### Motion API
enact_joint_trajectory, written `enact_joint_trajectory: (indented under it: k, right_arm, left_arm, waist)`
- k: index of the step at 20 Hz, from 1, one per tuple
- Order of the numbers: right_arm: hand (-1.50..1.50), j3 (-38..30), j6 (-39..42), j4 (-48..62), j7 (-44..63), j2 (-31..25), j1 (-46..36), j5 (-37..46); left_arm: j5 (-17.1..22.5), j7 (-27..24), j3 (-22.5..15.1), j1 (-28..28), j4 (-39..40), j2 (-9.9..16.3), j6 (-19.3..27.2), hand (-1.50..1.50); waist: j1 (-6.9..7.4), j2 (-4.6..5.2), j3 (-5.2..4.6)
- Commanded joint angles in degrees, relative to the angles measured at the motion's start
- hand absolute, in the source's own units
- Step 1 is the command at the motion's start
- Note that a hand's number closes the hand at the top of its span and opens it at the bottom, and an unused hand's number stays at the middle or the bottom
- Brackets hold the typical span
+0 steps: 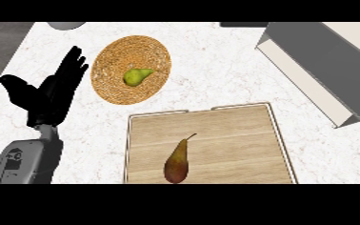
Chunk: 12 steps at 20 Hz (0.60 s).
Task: Pick the croissant from the tray and place it in the tiered shelf
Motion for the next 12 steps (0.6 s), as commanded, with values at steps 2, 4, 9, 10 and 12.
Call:
enact_joint_trajectory:
  k: [2, 4, 9, 10, 12]
  right_arm:
    - [1.50, -0.1, -2.2, 9.1, -7.7, -3.2, 0.6, -0.3]
    - [1.50, 0.1, -3.0, 15.1, -8.7, -6.1, -3.4, -0.1]
    - [-1.50, -1.6, -11.1, 20.1, -5.9, -6.0, -4.3, 3.4]
    - [-1.50, -2.7, -13.3, 28.1, -13.3, -7.5, -5.6, 3.9]
    - [-1.50, -2.6, -17.8, 25.1, -14.1, -3.5, -4.9, 3.0]
  left_arm:
    - [0.4, -0.4, 1.5, 0.7, -0.3, 0.7, -1.7, 0.00]
    - [-1.1, -2.4, 0.1, 2.5, 0.0, -1.3, -0.6, 0.00]
    - [-0.5, 0.6, 0.8, 1.3, -2.5, -0.4, -0.6, 0.00]
    - [-1.5, -0.7, 0.6, -1.6, 1.4, -0.6, -0.2, 0.00]
    - [-1.5, -1.2, -0.1, 0.6, 0.5, -1.5, -0.6, 0.00]
  waist:
    - [0.05, -0.01, 0.00]
    - [0.27, 0.04, -0.01]
    - [0.46, 0.05, 0.01]
    - [0.71, 0.37, 0.06]
    - [0.33, 0.15, 0.03]
